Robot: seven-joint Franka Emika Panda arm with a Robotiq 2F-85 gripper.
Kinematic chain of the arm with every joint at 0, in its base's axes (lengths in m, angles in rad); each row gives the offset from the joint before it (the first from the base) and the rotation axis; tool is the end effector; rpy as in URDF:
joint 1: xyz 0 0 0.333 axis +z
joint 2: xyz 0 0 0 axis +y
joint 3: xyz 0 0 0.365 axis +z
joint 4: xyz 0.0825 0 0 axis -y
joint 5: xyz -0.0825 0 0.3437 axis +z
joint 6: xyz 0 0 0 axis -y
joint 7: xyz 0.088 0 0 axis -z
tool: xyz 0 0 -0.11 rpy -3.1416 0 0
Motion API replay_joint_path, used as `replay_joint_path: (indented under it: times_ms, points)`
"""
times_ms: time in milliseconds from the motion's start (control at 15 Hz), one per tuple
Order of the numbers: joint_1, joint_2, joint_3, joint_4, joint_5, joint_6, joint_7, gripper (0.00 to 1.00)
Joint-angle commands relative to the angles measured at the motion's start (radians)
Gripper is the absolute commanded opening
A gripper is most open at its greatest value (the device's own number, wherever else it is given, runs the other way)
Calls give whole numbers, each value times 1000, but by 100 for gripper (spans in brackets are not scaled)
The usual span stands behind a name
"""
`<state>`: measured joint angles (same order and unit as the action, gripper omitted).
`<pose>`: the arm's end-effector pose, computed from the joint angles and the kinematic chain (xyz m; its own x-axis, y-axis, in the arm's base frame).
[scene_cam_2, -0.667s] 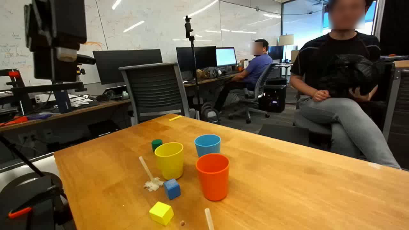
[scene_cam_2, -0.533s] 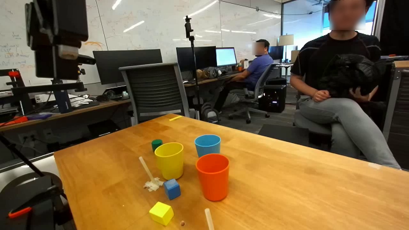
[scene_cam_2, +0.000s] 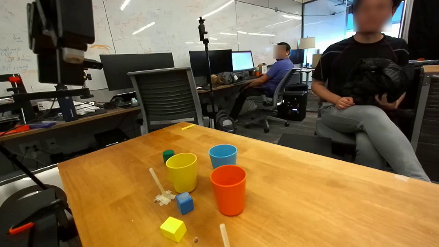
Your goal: Stack the cups
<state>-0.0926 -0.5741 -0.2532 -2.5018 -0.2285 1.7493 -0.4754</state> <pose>0.2651 -0.1318 0.5111 0.9497 0.2385 -0.2030 0.2398 -0.9706 -0.0183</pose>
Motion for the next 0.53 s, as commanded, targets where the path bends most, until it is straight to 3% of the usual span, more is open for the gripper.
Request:
replay_joint_path:
  times_ms: [0,467]
  points:
    - [0,7,2,5,10,14,11,100]
    - [11,64,1,31,103,105,64,100]
